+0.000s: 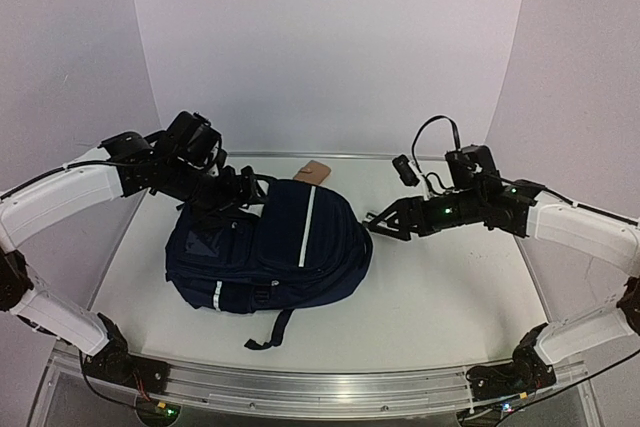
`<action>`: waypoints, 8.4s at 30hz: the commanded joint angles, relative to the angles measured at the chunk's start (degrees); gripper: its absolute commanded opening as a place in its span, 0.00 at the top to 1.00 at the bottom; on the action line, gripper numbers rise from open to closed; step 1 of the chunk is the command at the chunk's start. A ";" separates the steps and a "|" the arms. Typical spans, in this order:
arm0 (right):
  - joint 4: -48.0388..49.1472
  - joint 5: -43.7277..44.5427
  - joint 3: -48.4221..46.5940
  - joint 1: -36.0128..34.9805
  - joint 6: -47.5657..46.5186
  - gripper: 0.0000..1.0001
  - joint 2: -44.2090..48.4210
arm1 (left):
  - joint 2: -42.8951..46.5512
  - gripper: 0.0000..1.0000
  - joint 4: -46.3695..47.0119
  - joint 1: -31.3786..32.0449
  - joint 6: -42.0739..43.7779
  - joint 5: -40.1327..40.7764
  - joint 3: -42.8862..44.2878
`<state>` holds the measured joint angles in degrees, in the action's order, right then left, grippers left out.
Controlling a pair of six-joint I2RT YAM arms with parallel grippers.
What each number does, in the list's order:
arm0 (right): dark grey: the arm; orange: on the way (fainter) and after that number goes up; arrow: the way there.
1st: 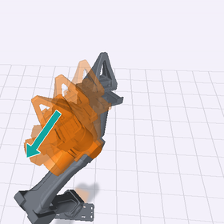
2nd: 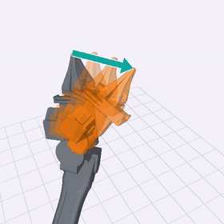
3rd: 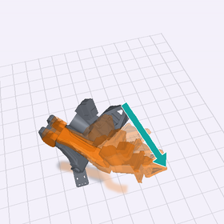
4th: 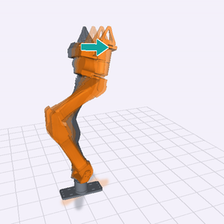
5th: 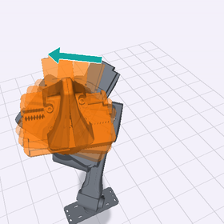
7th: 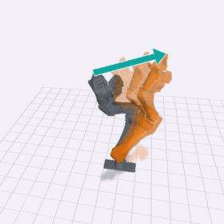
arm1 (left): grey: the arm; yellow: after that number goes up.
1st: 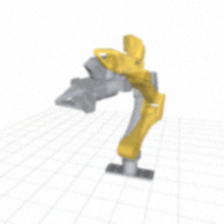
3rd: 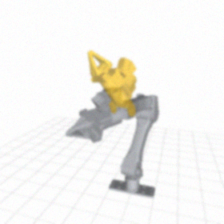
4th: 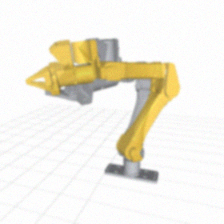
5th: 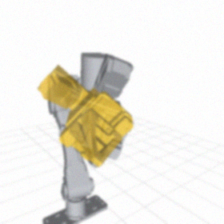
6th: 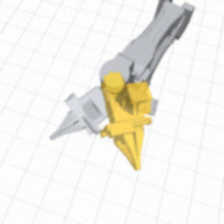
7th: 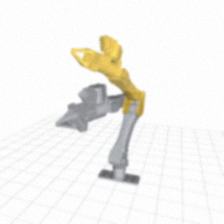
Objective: Pack the student bag
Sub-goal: Zip the student bag at the center of the board.
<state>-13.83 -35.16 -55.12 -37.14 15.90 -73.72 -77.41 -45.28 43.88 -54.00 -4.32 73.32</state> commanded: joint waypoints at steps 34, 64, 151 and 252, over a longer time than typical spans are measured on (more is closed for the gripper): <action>1.11 22.42 -19.54 -1.47 -13.36 0.36 -35.17 | -4.34 0.20 -4.95 3.04 -6.75 9.22 -4.85; 4.08 28.55 -25.33 -20.33 13.21 0.39 -40.37 | -4.29 0.21 -2.72 2.62 -15.28 11.42 -7.09; 2.88 12.05 -12.38 -11.06 -12.77 1.00 -28.22 | 3.53 0.16 -3.96 -4.33 1.78 9.91 -14.19; -5.01 -3.37 -16.96 5.40 -10.81 1.00 -26.07 | -9.14 1.00 -9.41 29.54 37.52 43.84 -10.33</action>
<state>-15.92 -43.75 -71.09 -34.02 7.22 -101.67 -86.29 -45.49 74.04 -15.07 34.49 61.16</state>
